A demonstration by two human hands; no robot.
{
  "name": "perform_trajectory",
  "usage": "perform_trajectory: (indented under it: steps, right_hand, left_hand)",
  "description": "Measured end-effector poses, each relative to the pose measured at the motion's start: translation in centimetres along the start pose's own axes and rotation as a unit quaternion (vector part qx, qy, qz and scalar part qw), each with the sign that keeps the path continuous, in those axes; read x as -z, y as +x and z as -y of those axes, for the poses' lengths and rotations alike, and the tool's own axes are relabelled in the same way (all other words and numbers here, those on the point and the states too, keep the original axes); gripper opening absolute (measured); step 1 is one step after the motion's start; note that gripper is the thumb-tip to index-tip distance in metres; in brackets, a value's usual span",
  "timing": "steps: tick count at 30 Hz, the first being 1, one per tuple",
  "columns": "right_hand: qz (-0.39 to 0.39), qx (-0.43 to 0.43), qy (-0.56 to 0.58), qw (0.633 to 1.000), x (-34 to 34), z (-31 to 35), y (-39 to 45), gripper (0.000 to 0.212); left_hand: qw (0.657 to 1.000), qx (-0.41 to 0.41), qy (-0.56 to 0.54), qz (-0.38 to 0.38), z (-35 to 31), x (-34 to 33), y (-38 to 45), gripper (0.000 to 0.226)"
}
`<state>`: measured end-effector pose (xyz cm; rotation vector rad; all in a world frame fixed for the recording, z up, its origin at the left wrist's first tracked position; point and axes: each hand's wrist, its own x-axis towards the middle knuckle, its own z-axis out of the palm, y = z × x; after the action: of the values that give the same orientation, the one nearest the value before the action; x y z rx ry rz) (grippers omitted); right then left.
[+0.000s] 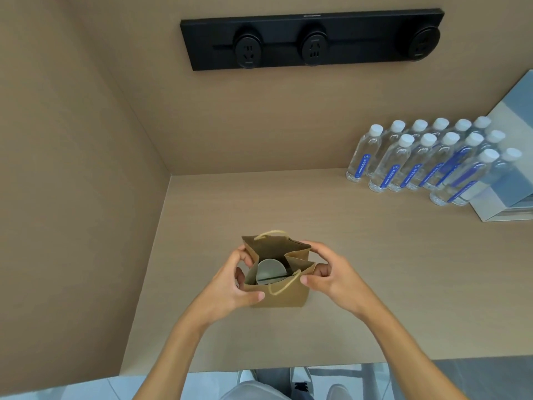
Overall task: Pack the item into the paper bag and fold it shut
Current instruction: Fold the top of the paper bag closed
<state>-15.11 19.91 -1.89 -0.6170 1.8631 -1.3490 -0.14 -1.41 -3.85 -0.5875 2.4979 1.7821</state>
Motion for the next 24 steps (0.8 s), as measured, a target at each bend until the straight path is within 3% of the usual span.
perform_trajectory:
  steps: [3,6,9,11,15,19,22,24]
  right_hand:
    - [-0.016,0.008,-0.012,1.0,-0.2,-0.2,-0.1,0.054]
    - [-0.055,0.015,-0.024,0.998,-0.5,-0.3,-0.2,0.043]
    - [-0.099,0.027,0.015,0.995,-1.0,-0.4,-0.2,0.038]
    - [-0.117,0.029,0.036,0.992,-1.5,-0.4,-0.1,0.043]
    - [-0.148,0.039,0.082,0.985,-2.0,-0.6,0.0,0.033]
    - [-0.144,0.023,0.138,0.98,-1.9,-0.5,-0.2,0.029]
    - [-0.107,0.004,0.11,0.988,-1.7,-0.3,-0.2,0.006]
    - [-0.082,-0.02,0.118,0.989,-2.0,-0.4,-0.1,0.026]
  left_hand:
    - [0.999,-0.019,0.009,-0.031,0.3,-0.4,0.1,0.045]
    - [0.996,0.017,-0.022,-0.081,0.6,-0.7,0.0,0.038]
    - [0.988,0.002,-0.064,-0.137,0.7,-1.3,0.0,0.048]
    - [0.986,-0.005,-0.025,-0.165,0.8,-1.4,0.1,0.048]
    - [0.986,0.021,-0.062,-0.154,0.2,-1.4,-0.1,0.028]
    - [0.979,0.017,-0.113,-0.168,-0.3,-1.3,-0.6,0.044]
    - [0.972,0.035,-0.163,-0.166,-1.0,-1.7,-0.7,0.015]
    - [0.974,0.06,-0.164,-0.146,-1.1,-2.2,-0.6,0.028]
